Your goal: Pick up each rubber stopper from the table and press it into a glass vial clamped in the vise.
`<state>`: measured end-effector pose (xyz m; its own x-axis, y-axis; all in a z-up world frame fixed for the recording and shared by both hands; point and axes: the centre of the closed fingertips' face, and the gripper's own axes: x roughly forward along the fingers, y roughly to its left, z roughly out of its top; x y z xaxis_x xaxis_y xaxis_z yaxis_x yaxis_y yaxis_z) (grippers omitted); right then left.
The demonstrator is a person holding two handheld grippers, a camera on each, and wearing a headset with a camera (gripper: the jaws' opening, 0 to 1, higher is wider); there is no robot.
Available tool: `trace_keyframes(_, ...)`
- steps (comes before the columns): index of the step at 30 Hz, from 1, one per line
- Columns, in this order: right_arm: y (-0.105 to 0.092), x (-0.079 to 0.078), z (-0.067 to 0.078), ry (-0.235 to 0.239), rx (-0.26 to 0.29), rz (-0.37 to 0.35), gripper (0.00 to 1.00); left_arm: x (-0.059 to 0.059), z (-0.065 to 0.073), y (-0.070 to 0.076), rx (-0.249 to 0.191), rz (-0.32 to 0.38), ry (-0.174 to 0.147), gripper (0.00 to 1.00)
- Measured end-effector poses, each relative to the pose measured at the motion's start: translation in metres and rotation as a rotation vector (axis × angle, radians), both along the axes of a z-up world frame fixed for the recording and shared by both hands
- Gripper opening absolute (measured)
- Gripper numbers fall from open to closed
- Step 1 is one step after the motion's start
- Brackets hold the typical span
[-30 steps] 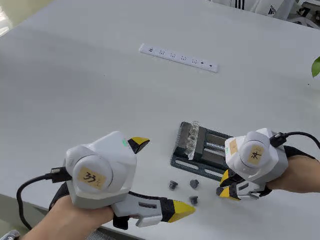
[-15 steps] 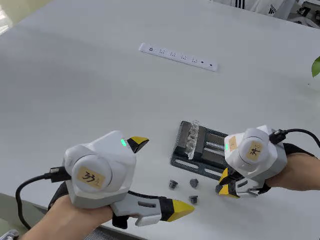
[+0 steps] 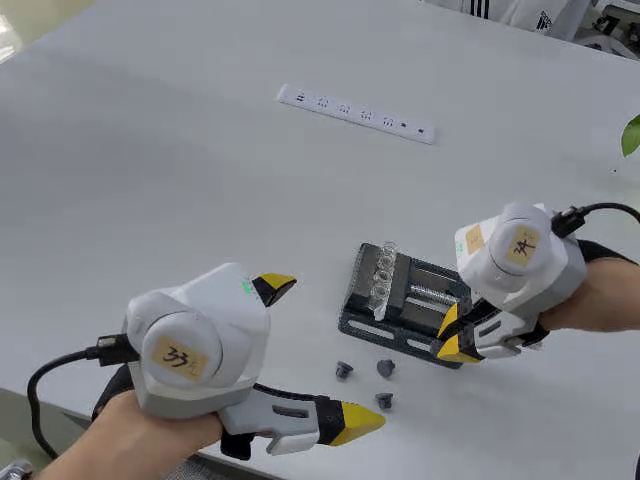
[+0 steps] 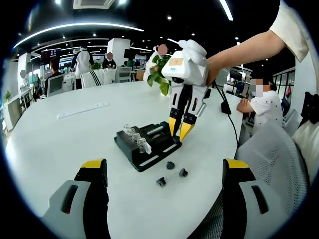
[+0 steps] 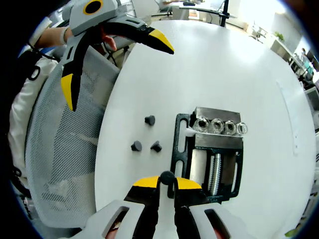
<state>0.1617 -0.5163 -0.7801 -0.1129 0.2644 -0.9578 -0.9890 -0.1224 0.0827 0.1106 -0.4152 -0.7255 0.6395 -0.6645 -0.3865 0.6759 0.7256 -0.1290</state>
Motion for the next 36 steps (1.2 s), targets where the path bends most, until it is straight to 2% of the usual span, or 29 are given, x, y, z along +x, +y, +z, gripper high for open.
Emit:
trace_keyframes(6,0.016,0.019,0.019,-0.001,0.035,-0.001,0.05,0.003,0.0,-0.001,-0.001,-0.003,0.0,0.96)
trace_keyframes(11,0.025,0.037,0.031,-0.026,0.033,0.012,0.05,0.004,-0.001,0.0,0.001,-0.006,0.0,0.96)
trace_keyframes(14,0.029,0.048,0.037,-0.032,0.031,0.01,0.05,0.004,-0.001,0.0,-0.001,-0.005,0.003,0.96)
trace_keyframes(16,0.033,0.05,0.043,-0.026,0.033,0.0,0.05,0.004,-0.003,0.0,0.001,-0.007,0.006,0.96)
trace_keyframes(26,0.045,0.074,0.052,-0.046,0.031,0.018,0.05,0.007,-0.007,-0.001,-0.001,-0.012,0.014,0.96)
trace_keyframes(28,0.047,0.073,0.055,-0.043,0.028,0.021,0.05,0.008,-0.006,-0.003,-0.003,-0.011,0.016,0.96)
trace_keyframes(35,0.058,0.088,0.056,-0.041,0.026,0.032,0.05,0.011,-0.008,-0.002,-0.006,-0.01,0.021,0.96)
trace_keyframes(36,0.06,0.09,0.056,-0.03,0.029,0.023,0.05,0.011,-0.008,-0.002,-0.006,-0.01,0.022,0.96)
